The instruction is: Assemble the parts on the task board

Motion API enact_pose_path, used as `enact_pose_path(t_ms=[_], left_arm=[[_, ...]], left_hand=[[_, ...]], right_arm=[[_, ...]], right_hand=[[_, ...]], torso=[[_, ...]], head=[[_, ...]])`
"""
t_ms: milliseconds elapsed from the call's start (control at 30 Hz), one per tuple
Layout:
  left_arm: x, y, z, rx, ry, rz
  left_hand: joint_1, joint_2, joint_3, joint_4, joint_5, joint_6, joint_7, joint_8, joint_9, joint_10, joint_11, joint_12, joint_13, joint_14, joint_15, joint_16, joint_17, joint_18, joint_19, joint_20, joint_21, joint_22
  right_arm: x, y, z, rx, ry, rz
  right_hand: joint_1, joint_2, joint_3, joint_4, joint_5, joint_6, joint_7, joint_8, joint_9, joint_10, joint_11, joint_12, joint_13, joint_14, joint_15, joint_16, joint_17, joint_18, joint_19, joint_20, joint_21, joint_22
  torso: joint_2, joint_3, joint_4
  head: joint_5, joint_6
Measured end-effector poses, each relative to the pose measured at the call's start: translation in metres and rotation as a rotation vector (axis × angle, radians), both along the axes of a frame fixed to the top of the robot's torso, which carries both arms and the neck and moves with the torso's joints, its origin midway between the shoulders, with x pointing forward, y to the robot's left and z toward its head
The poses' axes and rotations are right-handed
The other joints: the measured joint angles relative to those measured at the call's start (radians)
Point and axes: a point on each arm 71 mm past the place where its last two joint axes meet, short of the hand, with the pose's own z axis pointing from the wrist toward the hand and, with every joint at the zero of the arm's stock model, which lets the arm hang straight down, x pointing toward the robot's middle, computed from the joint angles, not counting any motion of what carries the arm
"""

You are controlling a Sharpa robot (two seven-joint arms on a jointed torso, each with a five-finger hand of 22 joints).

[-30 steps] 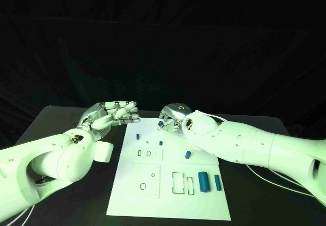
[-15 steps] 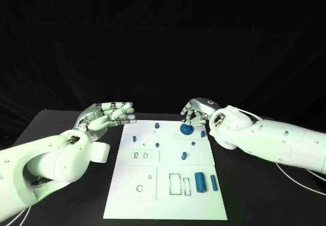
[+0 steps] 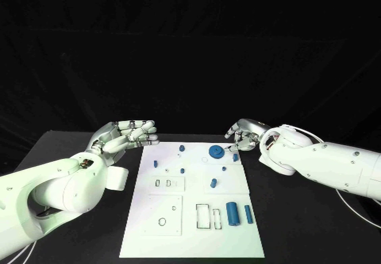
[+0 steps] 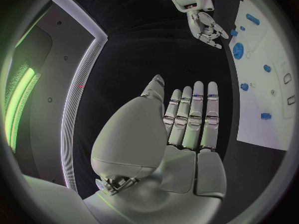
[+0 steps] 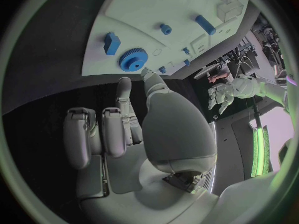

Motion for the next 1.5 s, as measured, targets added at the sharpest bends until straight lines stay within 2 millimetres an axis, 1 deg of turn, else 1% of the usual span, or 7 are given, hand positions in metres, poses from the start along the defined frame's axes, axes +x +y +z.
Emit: enact_pose_path(t_ms=[167, 467, 800, 867, 933, 1200, 1500], left_arm=[[0.000, 0.000, 0.000, 0.000, 0.001, -0.001], [0.000, 0.000, 0.000, -0.001, 0.001, -0.003], [0.000, -0.001, 0.000, -0.001, 0.002, -0.005], [0.000, -0.001, 0.000, -0.001, 0.002, -0.006], [0.000, -0.001, 0.000, -0.001, 0.003, -0.006], [0.000, -0.001, -0.001, -0.001, 0.004, -0.007], [0.000, -0.001, -0.001, -0.001, 0.005, -0.008]], left_hand=[[0.000, 0.000, 0.000, 0.000, 0.000, 0.000, 0.000, 0.000, 0.000, 0.000, 0.000, 0.000, 0.000, 0.000, 0.000, 0.000, 0.000, 0.000, 0.000, 0.000, 0.000, 0.000], [0.000, 0.000, 0.000, 0.000, 0.000, 0.000, 0.000, 0.000, 0.000, 0.000, 0.000, 0.000, 0.000, 0.000, 0.000, 0.000, 0.000, 0.000, 0.000, 0.000, 0.000, 0.000], [0.000, 0.000, 0.000, 0.000, 0.000, 0.000, 0.000, 0.000, 0.000, 0.000, 0.000, 0.000, 0.000, 0.000, 0.000, 0.000, 0.000, 0.000, 0.000, 0.000, 0.000, 0.000], [0.000, 0.000, 0.000, 0.000, 0.000, 0.000, 0.000, 0.000, 0.000, 0.000, 0.000, 0.000, 0.000, 0.000, 0.000, 0.000, 0.000, 0.000, 0.000, 0.000, 0.000, 0.000], [0.000, 0.000, 0.000, 0.000, 0.000, 0.000, 0.000, 0.000, 0.000, 0.000, 0.000, 0.000, 0.000, 0.000, 0.000, 0.000, 0.000, 0.000, 0.000, 0.000, 0.000, 0.000], [0.000, 0.000, 0.000, 0.000, 0.000, 0.000, 0.000, 0.000, 0.000, 0.000, 0.000, 0.000, 0.000, 0.000, 0.000, 0.000, 0.000, 0.000, 0.000, 0.000, 0.000, 0.000], [0.000, 0.000, 0.000, 0.000, 0.000, 0.000, 0.000, 0.000, 0.000, 0.000, 0.000, 0.000, 0.000, 0.000, 0.000, 0.000, 0.000, 0.000, 0.000, 0.000, 0.000, 0.000]], right_arm=[[0.004, 0.008, -0.009, -0.009, 0.035, 0.007], [0.010, 0.020, -0.018, -0.022, 0.064, 0.018], [0.015, 0.032, -0.026, -0.030, 0.086, 0.029], [0.015, 0.032, -0.028, -0.031, 0.088, 0.028], [0.016, 0.032, -0.028, -0.031, 0.089, 0.028], [0.016, 0.034, -0.028, -0.032, 0.090, 0.030], [0.017, 0.035, -0.028, -0.035, 0.089, 0.031]], right_hand=[[0.022, 0.013, -0.031, 0.031, 0.000, -0.023, 0.004, 0.022, 0.004, -0.002, -0.002, 0.165, 0.157, 0.000, 0.000, 0.026, 0.028, 0.000, 0.001, 0.001, 0.003, 0.000], [0.041, 0.015, -0.052, 0.052, 0.006, -0.035, 0.007, 0.038, 0.008, 0.030, 0.007, 0.305, 0.287, -0.003, 0.003, 0.049, 0.028, -0.012, 0.001, 0.001, 0.014, 0.000], [0.064, 0.031, -0.071, 0.071, 0.006, -0.052, 0.017, 0.069, 0.013, 0.181, 0.016, 0.636, 0.600, -0.002, 0.016, 0.111, 0.028, -0.012, 0.005, 0.012, 0.032, 0.000], [0.064, 0.031, -0.072, 0.072, 0.006, -0.052, 0.017, 0.076, 0.013, 0.204, 0.017, 0.678, 0.615, -0.003, 0.018, 0.118, 0.028, -0.012, 0.005, 0.013, 0.038, 0.000], [0.069, 0.035, -0.073, 0.074, 0.006, -0.052, 0.017, 0.080, 0.015, 0.222, 0.018, 0.706, 0.618, -0.003, 0.018, 0.121, 0.028, -0.025, 0.005, 0.013, 0.043, 0.000], [0.076, 0.043, -0.073, 0.074, 0.010, -0.052, 0.017, 0.090, 0.016, 0.240, 0.018, 0.738, 0.618, -0.003, 0.018, 0.128, 0.028, -0.024, 0.005, 0.012, 0.054, 0.000], [0.108, 0.075, -0.044, 0.051, -0.016, -0.014, 0.007, 0.108, 0.021, 0.268, 0.011, 0.780, 0.619, -0.003, 0.018, 0.132, 0.028, -0.024, 0.005, 0.012, 0.066, 0.001]], torso=[[0.001, -0.0001, 0.0010], [0.001, -0.0012, 0.0004], [0.001, -0.0012, 0.0006], [0.001, -0.0011, 0.0007], [0.001, -0.0010, 0.0007], [0.001, -0.0008, -0.0006], [0.000, -0.0003, -0.0006]], head=[[0.000, 0.000], [0.002, -0.006], [0.003, -0.010], [0.003, -0.011], [0.003, -0.013], [0.007, -0.017], [0.004, -0.018]])
